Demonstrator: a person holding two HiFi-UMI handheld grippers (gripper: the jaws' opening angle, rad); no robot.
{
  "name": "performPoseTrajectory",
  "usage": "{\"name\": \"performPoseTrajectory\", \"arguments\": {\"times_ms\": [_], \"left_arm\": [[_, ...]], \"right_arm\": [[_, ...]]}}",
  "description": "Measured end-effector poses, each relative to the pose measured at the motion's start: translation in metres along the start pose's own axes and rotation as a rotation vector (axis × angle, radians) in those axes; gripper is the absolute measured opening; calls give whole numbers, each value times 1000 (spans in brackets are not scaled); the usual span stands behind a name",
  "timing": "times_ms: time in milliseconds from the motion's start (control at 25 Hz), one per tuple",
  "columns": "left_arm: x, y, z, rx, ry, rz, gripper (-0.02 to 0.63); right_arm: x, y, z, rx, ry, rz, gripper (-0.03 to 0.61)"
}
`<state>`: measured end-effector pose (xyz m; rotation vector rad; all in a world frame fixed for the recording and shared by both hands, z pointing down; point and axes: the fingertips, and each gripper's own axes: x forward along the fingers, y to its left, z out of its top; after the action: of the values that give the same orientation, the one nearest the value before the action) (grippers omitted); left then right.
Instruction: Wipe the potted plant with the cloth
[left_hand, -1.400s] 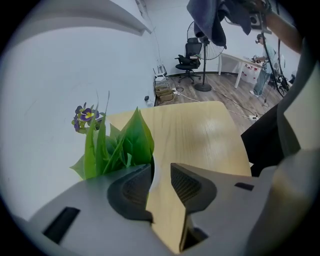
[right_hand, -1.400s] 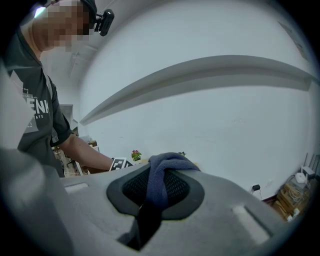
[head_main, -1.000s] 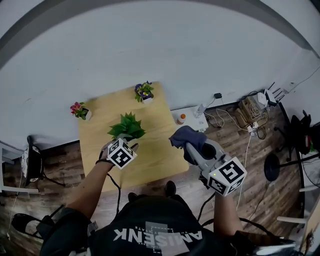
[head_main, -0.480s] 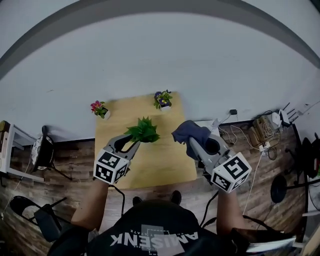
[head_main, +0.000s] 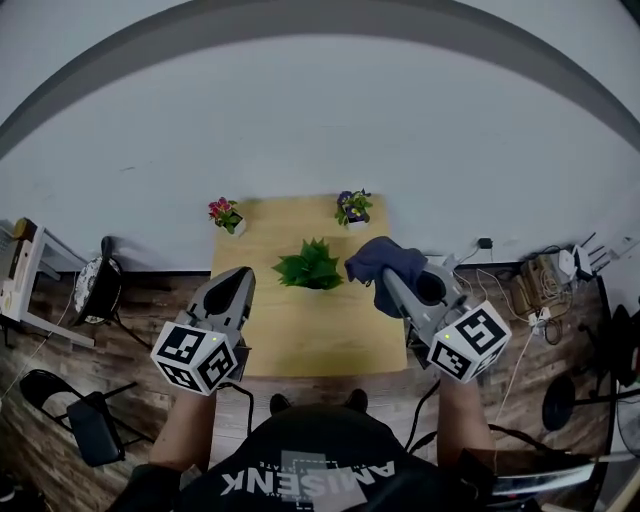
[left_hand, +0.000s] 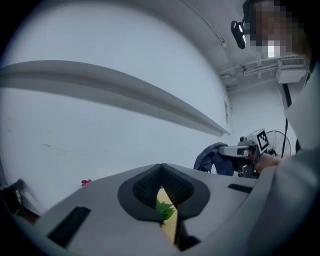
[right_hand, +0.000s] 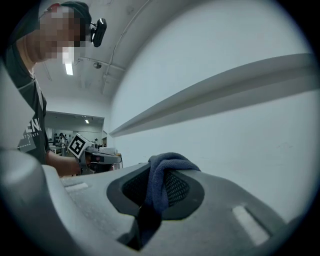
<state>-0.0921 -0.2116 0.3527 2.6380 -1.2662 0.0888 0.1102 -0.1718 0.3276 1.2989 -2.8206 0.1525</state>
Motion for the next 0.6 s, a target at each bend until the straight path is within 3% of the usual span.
{"name": "performPoseTrajectory", "arguments": {"times_ms": [160, 360, 600], "left_arm": [[-12, 6, 16, -78, -62, 9, 2], [-20, 6, 19, 59, -26, 71, 2], [-22, 3, 23, 61, -21, 58, 2]], "right_arm": [[7, 2, 11, 3, -29, -2, 44], [13, 9, 10, -31, -3, 11, 43], [15, 14, 9, -62, 0, -25, 43]]}}
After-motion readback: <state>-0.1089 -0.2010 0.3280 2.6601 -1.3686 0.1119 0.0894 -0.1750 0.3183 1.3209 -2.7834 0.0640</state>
